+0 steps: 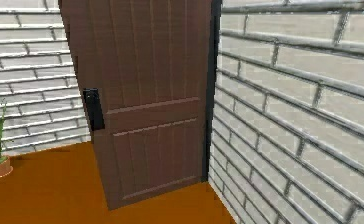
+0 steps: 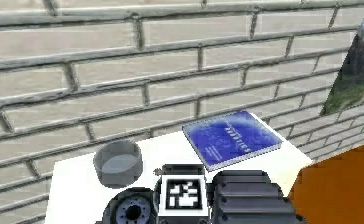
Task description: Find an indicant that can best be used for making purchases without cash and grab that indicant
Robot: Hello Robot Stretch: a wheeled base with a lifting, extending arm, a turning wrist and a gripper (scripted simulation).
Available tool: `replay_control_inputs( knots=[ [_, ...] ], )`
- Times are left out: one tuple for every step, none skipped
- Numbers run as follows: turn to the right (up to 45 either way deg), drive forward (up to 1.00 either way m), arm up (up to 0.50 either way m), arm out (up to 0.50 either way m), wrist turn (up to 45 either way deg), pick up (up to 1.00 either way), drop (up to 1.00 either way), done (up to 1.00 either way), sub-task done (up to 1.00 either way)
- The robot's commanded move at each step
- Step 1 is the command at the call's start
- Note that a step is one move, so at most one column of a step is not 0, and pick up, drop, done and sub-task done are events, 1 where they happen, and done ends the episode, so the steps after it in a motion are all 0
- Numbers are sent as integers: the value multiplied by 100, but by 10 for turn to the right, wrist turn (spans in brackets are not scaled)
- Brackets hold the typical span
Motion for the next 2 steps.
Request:
replay_control_inputs(
  knots=[
    [0,0,0,18,0,0,0,0,0],
    [0,0,0,0,450,0,0,0,0]
  ],
)
